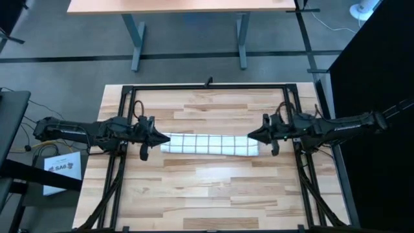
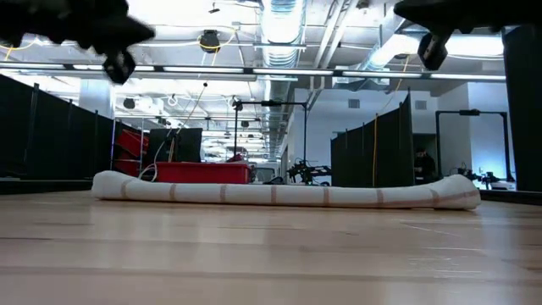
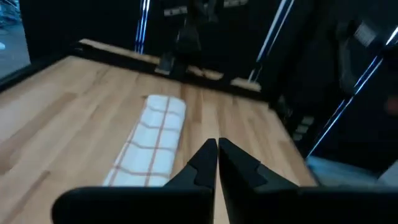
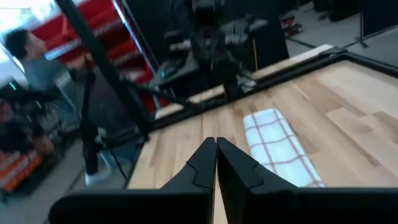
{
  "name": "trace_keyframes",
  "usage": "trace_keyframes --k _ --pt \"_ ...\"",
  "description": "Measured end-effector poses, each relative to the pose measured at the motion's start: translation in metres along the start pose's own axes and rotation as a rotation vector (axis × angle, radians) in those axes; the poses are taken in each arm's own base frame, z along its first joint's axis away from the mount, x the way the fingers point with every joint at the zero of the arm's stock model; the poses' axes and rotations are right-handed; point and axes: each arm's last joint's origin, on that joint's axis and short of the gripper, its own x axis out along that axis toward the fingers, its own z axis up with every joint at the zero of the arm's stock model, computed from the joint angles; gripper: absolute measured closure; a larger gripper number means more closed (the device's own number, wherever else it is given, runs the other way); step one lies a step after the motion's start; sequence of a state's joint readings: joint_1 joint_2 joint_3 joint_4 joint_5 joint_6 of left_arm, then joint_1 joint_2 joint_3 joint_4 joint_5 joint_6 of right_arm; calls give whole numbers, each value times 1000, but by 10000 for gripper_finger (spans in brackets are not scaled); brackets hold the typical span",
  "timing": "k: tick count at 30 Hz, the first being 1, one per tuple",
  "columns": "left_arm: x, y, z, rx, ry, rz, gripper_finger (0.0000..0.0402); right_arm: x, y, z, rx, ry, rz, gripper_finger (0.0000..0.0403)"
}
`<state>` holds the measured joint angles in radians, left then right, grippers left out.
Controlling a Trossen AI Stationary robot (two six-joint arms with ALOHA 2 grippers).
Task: Roll towel
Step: Roll the towel
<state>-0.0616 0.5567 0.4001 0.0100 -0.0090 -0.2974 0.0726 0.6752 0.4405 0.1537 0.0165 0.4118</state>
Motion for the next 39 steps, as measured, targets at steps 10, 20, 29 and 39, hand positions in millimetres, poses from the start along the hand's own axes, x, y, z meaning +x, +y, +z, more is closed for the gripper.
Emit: trace_keyframes --k 10,20,29,39 --pt "-15 14 -44 -250 201 111 402 -18 -1 7 97 -95 12 402" --pt "-12 12 -59 2 60 -18 402 -30 5 -19 -59 -216 175 401" --pt "-22 15 -74 -21 -53 -152 402 -36 -7 -43 -152 -409 130 401" --pt "-35 17 -83 -29 -140 -214 402 -41 -14 -56 -264 -490 133 401"
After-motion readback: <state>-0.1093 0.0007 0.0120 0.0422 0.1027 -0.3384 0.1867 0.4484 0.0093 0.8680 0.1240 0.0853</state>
